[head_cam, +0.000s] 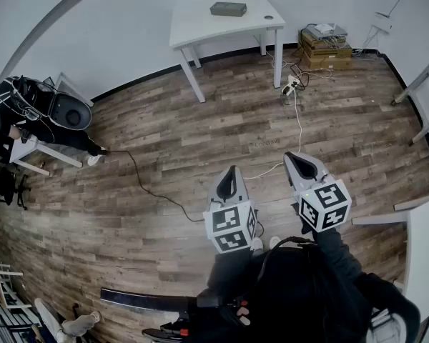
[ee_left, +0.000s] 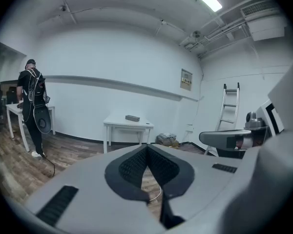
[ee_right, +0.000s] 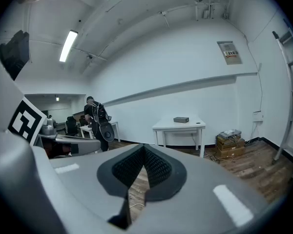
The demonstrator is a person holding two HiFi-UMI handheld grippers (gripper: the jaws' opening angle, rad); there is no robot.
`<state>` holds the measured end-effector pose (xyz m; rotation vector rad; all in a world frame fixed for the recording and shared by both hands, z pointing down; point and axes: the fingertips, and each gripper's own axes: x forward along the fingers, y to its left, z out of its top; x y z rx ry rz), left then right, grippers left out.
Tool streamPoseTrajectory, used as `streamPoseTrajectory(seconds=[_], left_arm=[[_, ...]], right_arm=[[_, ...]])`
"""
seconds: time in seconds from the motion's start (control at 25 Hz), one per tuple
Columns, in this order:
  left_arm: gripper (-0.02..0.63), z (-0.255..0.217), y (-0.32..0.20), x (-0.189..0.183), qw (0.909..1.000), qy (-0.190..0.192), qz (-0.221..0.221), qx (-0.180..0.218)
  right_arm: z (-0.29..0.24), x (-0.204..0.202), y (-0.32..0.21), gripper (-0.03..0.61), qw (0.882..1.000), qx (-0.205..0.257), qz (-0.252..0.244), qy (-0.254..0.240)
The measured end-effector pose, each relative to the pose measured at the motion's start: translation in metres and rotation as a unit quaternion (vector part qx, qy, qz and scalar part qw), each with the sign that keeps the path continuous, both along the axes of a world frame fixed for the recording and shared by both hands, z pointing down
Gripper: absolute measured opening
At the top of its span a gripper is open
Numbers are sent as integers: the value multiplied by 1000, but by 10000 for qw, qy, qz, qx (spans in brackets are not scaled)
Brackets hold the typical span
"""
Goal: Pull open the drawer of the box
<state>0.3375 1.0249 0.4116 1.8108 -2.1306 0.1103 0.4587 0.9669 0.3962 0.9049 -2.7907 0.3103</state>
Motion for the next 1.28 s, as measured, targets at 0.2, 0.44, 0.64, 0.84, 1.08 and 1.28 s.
streamPoseTrajectory(seconds=[0.2,0.44,0.64,0.84,1.08,1.28], left_arm=[[-5,3,3,-2,10000,1,-27,-38],[-6,3,1,-7,10000,18,-9,-49],[-5,2,5,-14,10000,57,-11,-49],[-5,9,16,-34,9999,50,-75,-101],[-6,36,30,-66,9995,86,-230,-180],[-6,41,-8,-74,9993,302,-67,-224]], right_arm=[[2,-2,2,-6,10000,-3,2,3],[2,-7,0,-6,10000,-32,18,-16],[3,-7,-1,-5,9998,-76,158,-79],[10,-6,-6,-6,9989,-90,453,-2],[33,-14,-1,-5,9977,-141,654,56],[36,-28,-35,-6,9972,-215,707,146]])
